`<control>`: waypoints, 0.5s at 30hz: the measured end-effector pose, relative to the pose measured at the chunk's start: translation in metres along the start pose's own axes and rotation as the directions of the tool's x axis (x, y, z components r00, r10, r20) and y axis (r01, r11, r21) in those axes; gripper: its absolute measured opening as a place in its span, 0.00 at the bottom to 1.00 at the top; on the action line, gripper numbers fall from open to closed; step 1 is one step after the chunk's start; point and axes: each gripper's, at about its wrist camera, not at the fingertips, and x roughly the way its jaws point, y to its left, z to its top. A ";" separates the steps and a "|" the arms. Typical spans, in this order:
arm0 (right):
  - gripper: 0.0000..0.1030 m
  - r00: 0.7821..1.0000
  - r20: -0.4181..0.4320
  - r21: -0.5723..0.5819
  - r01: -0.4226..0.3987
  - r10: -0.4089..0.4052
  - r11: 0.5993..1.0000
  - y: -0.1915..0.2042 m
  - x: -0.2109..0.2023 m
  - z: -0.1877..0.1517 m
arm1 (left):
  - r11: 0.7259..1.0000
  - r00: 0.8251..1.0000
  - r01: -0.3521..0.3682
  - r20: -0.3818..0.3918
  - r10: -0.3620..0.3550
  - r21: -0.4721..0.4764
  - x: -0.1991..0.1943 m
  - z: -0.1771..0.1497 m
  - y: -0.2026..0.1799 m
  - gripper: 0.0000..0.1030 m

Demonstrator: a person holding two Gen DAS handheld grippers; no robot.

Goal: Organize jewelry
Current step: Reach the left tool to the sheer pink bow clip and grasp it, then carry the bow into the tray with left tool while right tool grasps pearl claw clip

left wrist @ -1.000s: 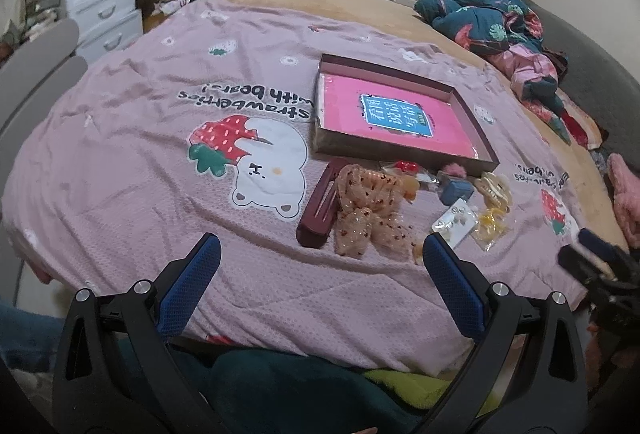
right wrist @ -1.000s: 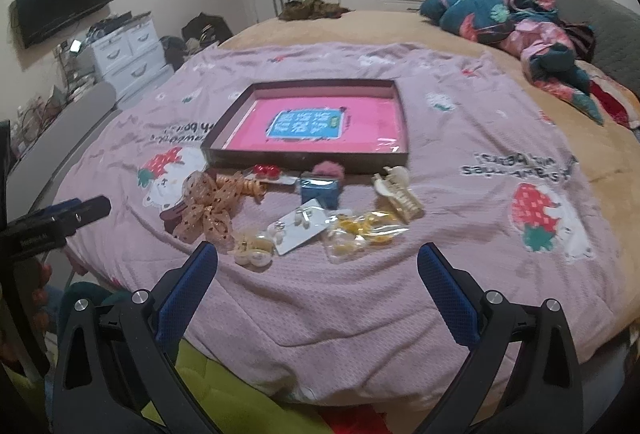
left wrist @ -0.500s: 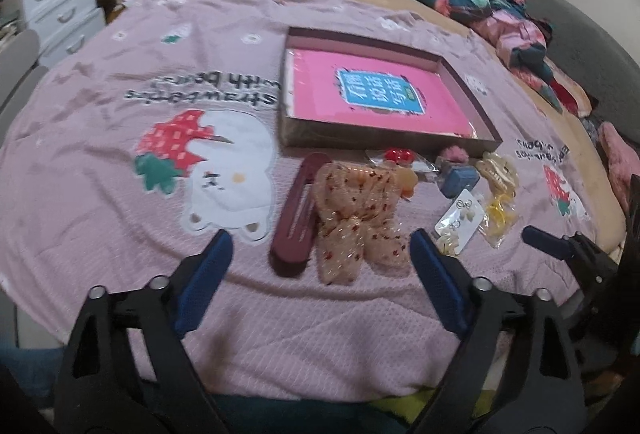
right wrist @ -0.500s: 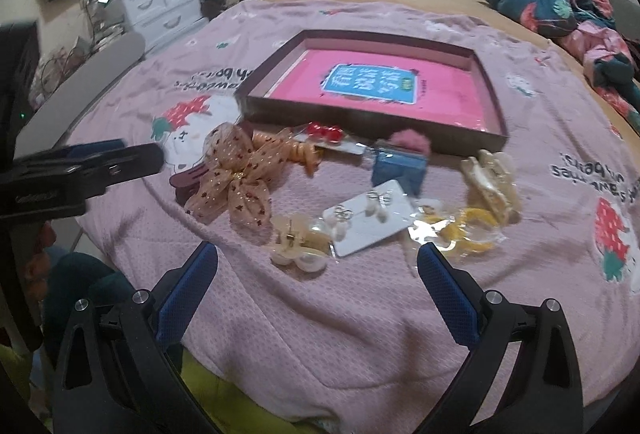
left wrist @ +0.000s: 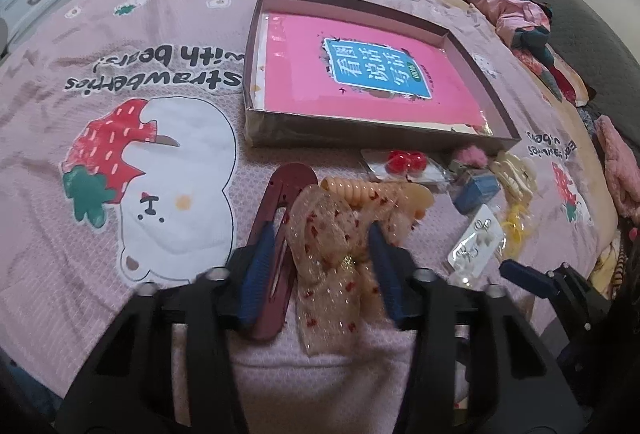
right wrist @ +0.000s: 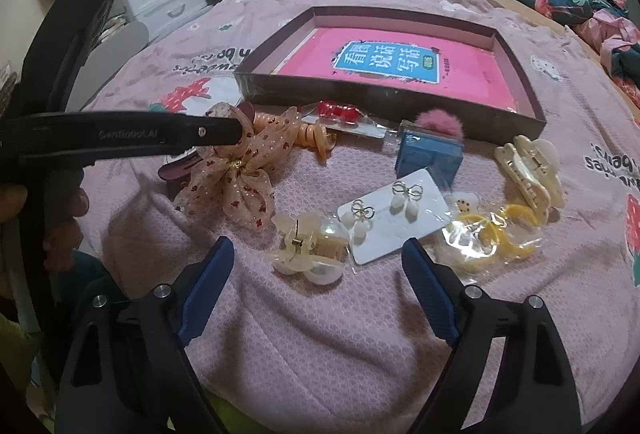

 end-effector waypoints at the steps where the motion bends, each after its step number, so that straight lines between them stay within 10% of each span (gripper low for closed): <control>1: 0.78 1.000 -0.004 -0.001 -0.002 0.002 1.000 0.000 0.002 0.000 | 1.000 1.000 0.008 -0.004 -0.008 -0.001 0.002 0.001 0.001 0.22; 7: 0.70 1.000 -0.012 -0.008 0.008 -0.008 1.000 0.003 0.014 0.002 | 0.999 0.999 0.042 -0.008 -0.042 -0.006 0.005 0.002 0.005 0.01; 15: 0.47 0.999 0.004 -0.046 0.051 -0.051 0.998 0.010 0.020 0.006 | 0.998 0.997 0.068 0.038 -0.068 0.002 -0.011 0.004 0.004 0.00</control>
